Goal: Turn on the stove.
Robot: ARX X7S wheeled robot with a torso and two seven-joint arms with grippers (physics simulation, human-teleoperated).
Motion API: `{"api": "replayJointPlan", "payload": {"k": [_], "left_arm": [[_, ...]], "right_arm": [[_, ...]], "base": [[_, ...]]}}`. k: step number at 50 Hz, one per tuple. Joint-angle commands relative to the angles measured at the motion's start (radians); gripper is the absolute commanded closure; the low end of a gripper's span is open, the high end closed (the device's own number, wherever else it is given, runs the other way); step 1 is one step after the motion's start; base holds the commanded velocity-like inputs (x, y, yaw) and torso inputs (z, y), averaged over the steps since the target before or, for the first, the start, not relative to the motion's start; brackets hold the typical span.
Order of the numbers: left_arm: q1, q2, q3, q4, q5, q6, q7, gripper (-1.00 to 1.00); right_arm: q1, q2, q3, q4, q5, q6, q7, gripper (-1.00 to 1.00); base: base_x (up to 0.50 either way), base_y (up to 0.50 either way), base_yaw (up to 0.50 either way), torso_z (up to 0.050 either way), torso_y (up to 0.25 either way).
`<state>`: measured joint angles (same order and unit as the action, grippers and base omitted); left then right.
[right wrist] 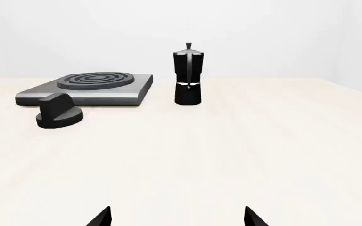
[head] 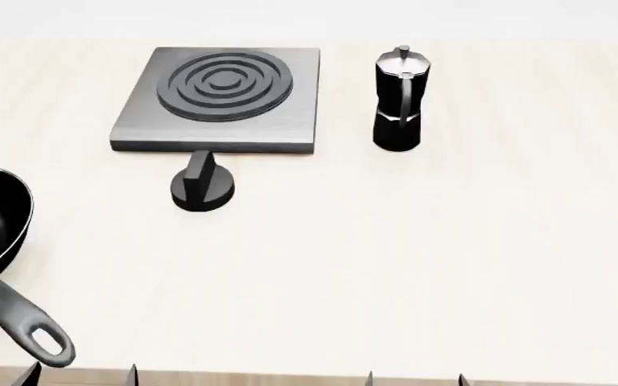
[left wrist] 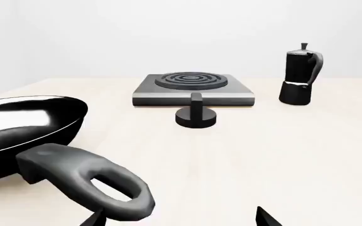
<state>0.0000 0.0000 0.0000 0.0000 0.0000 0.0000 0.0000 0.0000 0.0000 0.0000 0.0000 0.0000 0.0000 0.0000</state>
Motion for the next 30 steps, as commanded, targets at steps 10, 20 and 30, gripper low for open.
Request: {"api": "replayJointPlan", "payload": {"k": [10,20,30], "left_arm": [[-0.008,-0.04,0.045,-0.01,-0.05,-0.018,-0.065,-1.0],[0.003,-0.063,0.067,0.05,-0.062,-0.069,-0.094,-1.0],[0.032,-0.088,0.075,0.26,-0.08,-0.184,-0.123,-1.0]], "right_arm": [[0.003,0.043,-0.052,-0.003,0.031,0.02,0.063,-1.0],[-0.012,0.074,-0.072,-0.103,-0.006,0.109,0.119,-1.0],[-0.024,0.099,-0.091,-0.295,0.007,0.26,0.113,-1.0]], "base": [[0.0,0.0,0.0,0.0,0.0],[0.0,0.0,0.0,0.0,0.0],[0.0,0.0,0.0,0.0,0.0]]}}
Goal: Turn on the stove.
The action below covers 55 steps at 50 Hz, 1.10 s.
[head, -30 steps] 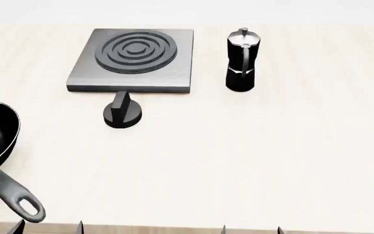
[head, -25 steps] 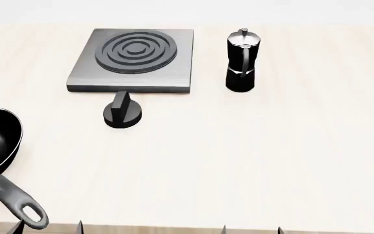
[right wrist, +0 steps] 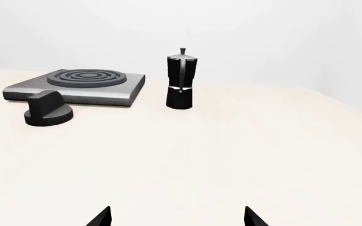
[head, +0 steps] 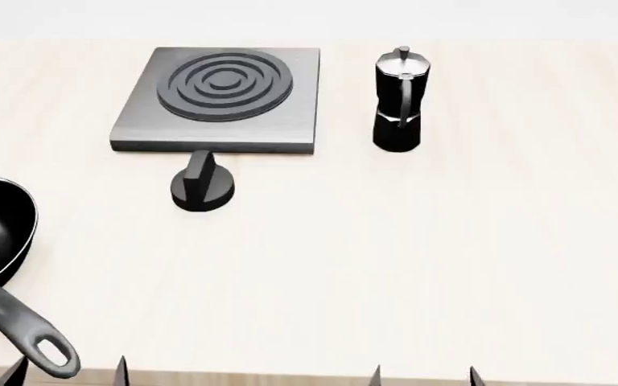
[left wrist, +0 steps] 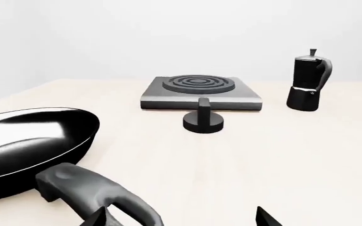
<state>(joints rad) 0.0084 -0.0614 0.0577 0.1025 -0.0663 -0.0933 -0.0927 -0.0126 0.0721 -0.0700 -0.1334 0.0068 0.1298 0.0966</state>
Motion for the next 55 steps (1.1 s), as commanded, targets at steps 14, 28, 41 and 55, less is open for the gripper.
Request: {"api": "replayJointPlan", "payload": {"k": [14,28,41,55], "left_arm": [[-0.021,-0.051,0.048,0.334,-0.021,-0.233,-0.056,-1.0],[-0.15,-0.052,0.07,0.471,-0.055,-0.391,-0.076,-1.0],[-0.242,-0.061,0.076,0.512,-0.082,-0.456,-0.087,-1.0],[-0.312,-0.06,0.08,0.536,-0.108,-0.487,-0.106,-1.0]], "right_arm": [[0.025,0.053,-0.051,-0.399,0.008,0.352,0.021,-1.0],[0.127,0.066,-0.074,-0.583,0.019,0.552,0.023,-1.0],[0.201,0.084,-0.092,-0.609,0.02,0.602,0.024,-1.0],[0.301,0.092,-0.117,-0.671,0.017,0.697,0.029,-1.0]], "base": [[0.0,0.0,0.0,0.0,0.0],[0.0,0.0,0.0,0.0,0.0],[0.0,0.0,0.0,0.0,0.0],[0.0,0.0,0.0,0.0,0.0]]}}
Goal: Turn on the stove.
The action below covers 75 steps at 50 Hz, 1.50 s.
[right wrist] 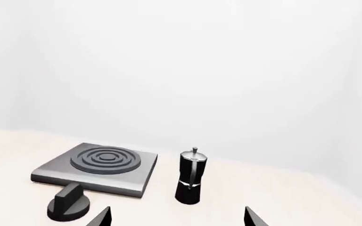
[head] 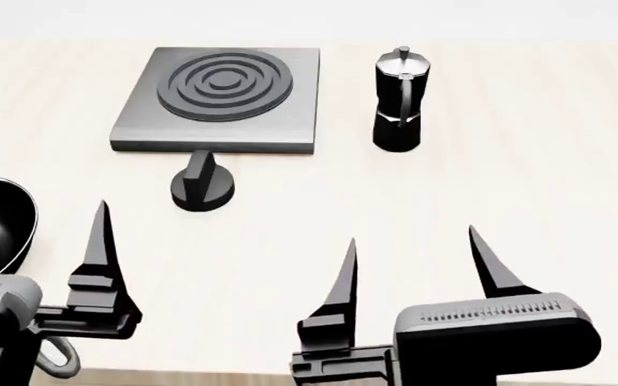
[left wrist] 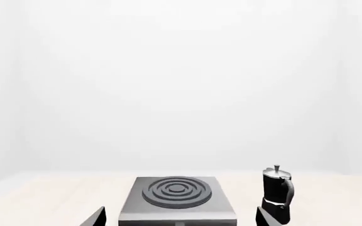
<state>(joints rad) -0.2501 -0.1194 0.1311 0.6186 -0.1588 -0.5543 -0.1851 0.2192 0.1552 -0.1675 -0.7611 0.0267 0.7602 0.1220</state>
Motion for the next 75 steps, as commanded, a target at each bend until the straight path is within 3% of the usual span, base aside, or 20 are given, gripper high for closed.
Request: {"api": "replayJointPlan", "payload": {"k": [1,24,75], "left_arm": [[-0.051,-0.006,0.011,0.02,-0.012,-0.021,-0.014,-1.0],[-0.045,-0.023,-0.001,0.032,-0.042,-0.013,-0.042,-1.0],[-0.051,-0.053,0.02,0.012,-0.071,0.007,-0.085,-1.0]], "right_arm": [[0.072,0.009,-0.02,-0.045,-0.001,0.067,0.004,-1.0],[0.071,0.039,-0.059,-0.078,-0.033,0.076,0.043,-1.0],[0.076,0.057,-0.077,-0.072,-0.008,0.064,0.067,-1.0]], "base": [[0.0,0.0,0.0,0.0,0.0],[0.0,0.0,0.0,0.0,0.0],[0.0,0.15,0.0,0.0,0.0]]}}
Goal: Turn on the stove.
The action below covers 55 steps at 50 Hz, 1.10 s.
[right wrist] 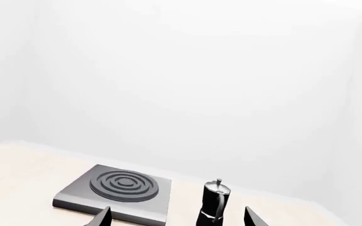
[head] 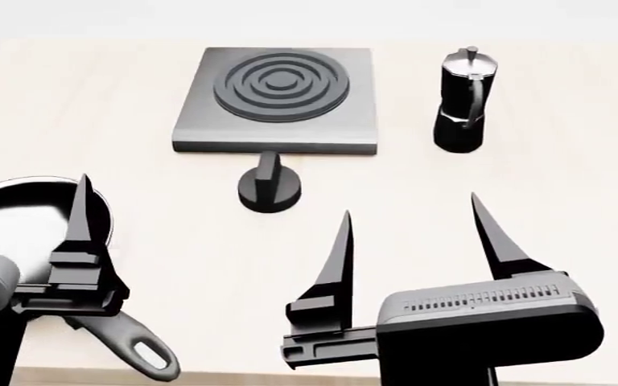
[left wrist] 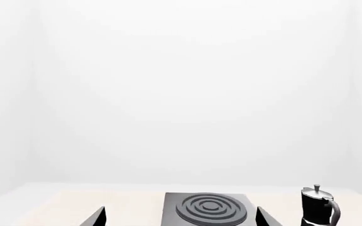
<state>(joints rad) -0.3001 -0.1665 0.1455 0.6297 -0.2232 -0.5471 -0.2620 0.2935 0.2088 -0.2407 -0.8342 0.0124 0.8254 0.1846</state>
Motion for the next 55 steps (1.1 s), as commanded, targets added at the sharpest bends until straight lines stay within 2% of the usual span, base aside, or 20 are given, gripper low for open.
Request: {"api": "replayJointPlan", "payload": {"k": [1,55], "left_arm": [[-0.001,-0.007,0.006,0.002,-0.007,-0.001,-0.009,-1.0],[-0.007,-0.033,0.025,-0.009,-0.035,0.012,-0.044,-1.0]], "right_arm": [[0.002,0.003,-0.004,-0.001,0.006,0.002,0.005,-1.0],[0.011,0.027,-0.041,0.023,0.017,-0.014,0.029,-1.0]], "base": [[0.0,0.15,0.0,0.0,0.0],[0.0,0.14,0.0,0.0,0.0]]}}
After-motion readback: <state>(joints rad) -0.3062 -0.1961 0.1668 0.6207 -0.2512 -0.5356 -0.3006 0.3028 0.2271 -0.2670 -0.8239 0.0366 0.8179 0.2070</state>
